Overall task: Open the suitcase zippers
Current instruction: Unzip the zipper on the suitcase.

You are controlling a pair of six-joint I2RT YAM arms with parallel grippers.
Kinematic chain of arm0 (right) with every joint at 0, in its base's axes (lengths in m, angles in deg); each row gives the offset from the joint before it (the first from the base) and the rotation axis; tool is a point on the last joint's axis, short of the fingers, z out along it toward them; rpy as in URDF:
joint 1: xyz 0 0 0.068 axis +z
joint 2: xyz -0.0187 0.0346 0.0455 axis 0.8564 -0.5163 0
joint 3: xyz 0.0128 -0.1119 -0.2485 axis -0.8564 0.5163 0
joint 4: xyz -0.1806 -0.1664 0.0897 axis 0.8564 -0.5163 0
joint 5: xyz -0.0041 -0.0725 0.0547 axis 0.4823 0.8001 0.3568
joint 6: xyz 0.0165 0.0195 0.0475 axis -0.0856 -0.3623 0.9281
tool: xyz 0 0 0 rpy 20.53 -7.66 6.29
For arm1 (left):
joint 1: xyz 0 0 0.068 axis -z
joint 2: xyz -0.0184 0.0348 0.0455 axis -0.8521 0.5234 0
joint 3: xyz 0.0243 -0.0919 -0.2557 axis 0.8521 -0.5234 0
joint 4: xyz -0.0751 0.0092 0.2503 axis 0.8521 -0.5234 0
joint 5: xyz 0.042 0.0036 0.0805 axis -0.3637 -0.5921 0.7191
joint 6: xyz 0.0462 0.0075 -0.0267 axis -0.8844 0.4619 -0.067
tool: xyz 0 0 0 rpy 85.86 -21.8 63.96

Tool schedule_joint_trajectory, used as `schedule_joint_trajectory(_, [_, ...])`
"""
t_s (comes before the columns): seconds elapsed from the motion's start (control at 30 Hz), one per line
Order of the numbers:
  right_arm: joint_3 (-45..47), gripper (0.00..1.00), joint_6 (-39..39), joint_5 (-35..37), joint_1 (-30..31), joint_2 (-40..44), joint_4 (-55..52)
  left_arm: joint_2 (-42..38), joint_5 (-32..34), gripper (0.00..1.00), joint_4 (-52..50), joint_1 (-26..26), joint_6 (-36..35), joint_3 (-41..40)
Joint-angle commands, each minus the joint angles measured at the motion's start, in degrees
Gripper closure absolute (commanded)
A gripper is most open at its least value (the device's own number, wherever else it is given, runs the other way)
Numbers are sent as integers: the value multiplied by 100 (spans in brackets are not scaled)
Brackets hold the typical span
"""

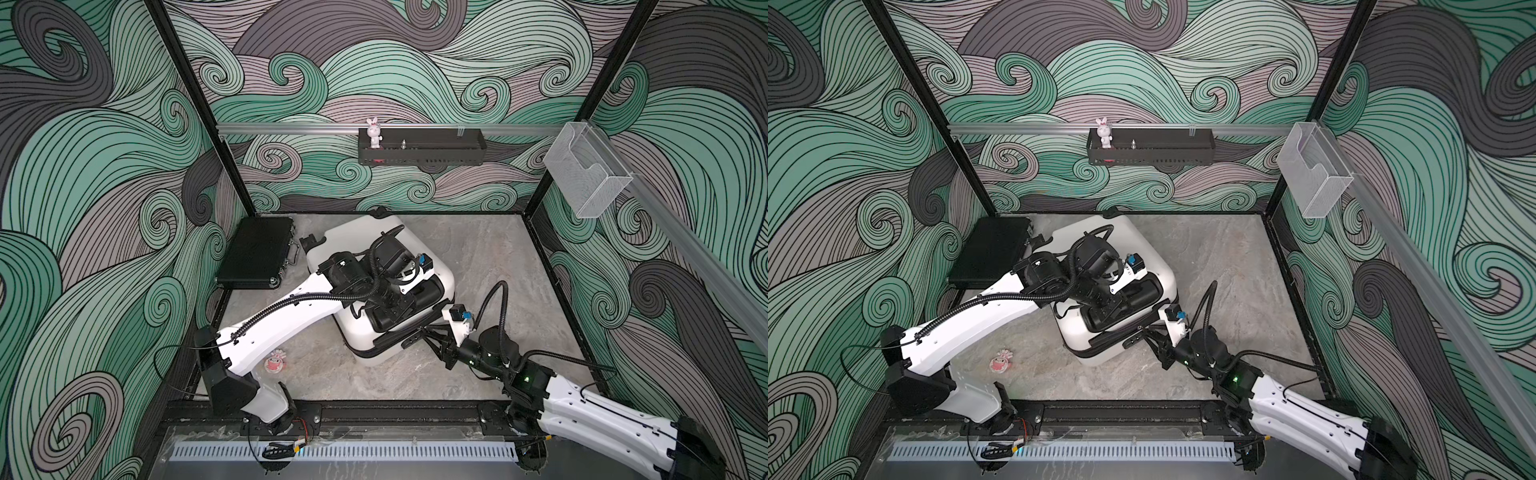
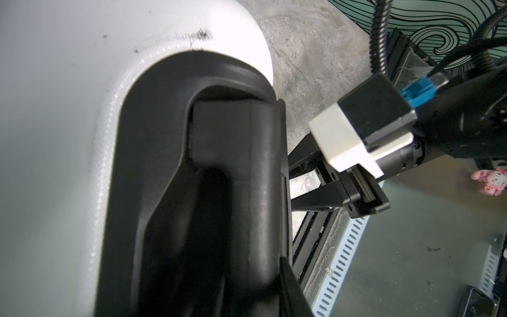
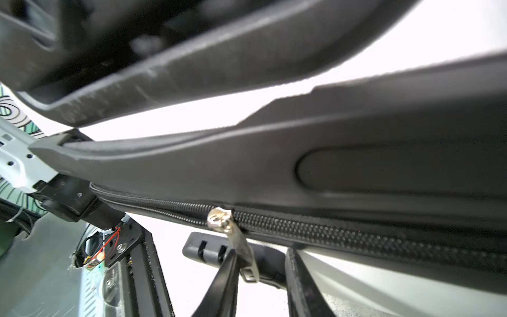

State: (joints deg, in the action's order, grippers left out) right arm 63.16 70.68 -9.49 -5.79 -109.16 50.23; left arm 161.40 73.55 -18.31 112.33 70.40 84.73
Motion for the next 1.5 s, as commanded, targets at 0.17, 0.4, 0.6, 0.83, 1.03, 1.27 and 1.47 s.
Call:
schedule_joint_trajectory(0.17, [-117,88,-4,51,23,-163,292,-264,-342,100,1112,25,47,224])
schedule_joint_trajectory(0.4, [-66,100,-88,190,23,208,-60,-340,-111,100,1027,3,-41,190])
schedule_joint_trajectory(0.6, [-180,100,67,1255,23,717,-1091,-391,-9,100,842,-80,-133,162])
schedule_joint_trajectory(0.83, [-584,100,147,2035,-174,832,-2237,-660,117,100,490,-132,-320,66])
schedule_joint_trajectory(1.03, [-868,100,159,1560,-1088,486,-2528,-857,-47,100,336,-146,-509,-98])
schedule_joint_trajectory(1.27, [-1221,100,-272,224,-2324,-419,-2017,-1102,-993,100,300,-146,-822,-366])
schedule_joint_trajectory(1.47, [-1585,100,-755,-1001,-3033,-1304,-1620,-1295,-1963,100,47,-116,-1486,-692])
